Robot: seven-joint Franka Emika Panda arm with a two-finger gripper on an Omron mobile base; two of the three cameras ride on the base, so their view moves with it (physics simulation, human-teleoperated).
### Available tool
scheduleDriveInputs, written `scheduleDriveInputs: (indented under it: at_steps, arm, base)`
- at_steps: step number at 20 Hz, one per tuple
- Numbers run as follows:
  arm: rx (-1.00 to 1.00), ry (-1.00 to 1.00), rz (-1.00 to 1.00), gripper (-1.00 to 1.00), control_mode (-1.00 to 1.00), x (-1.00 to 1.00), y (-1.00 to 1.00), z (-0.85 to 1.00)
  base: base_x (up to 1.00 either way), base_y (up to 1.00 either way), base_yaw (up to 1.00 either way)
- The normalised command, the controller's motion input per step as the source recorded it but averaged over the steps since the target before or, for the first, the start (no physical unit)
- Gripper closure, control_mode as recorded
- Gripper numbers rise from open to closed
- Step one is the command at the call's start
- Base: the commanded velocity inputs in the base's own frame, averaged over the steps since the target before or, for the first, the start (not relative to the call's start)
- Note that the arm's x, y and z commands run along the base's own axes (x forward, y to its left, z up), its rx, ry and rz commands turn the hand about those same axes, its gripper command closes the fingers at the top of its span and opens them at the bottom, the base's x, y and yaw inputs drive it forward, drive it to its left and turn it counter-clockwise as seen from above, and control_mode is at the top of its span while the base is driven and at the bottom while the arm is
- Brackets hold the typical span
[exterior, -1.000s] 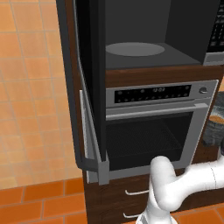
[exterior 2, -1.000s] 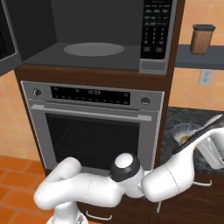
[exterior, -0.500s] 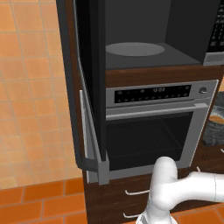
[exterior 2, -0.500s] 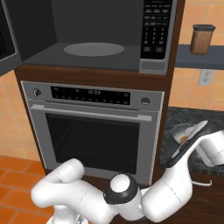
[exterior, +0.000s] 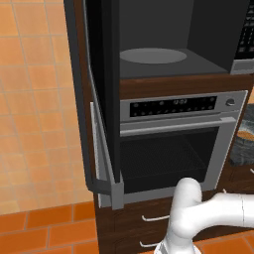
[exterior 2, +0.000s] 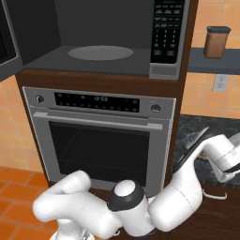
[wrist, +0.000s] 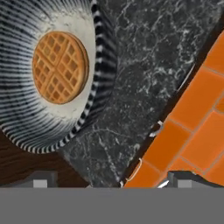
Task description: Open the microwave, place the bowl with waffle inside the microwave, then close the microwave door and turn it on.
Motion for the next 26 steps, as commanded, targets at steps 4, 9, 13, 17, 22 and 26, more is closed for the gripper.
scheduleDriveInputs:
  at_steps: [4,9,13,17,22,26]
  arm:
    - [0.04,0.15,-0.33,-1.00,-1.00,0.31,-0.04,0.02]
    - [0.05,0.06,-0.16,-1.00,-1.00,0.08,-0.06,-0.10]
    - [0.06,0.08,-0.07,-1.00,-1.00,0.06,0.00,-0.41]
    - [0.05,0.04,-0.04,-1.00,-1.00,0.38,-0.04,-0.13]
    - [0.07,0.05,-0.03,-1.00,-1.00,0.53,-0.07,0.01]
    - [0.06,0.08,-0.03,-1.00,-1.00,0.40,-0.13,-0.10]
  base:
    - [0.00,0.00,0.00]
    - [0.00,0.00,0.00]
    - [0.00,0.00,0.00]
    - [0.00,0.00,0.00]
    - [0.00,0.00,0.00]
    - [0.00,0.00,0.00]
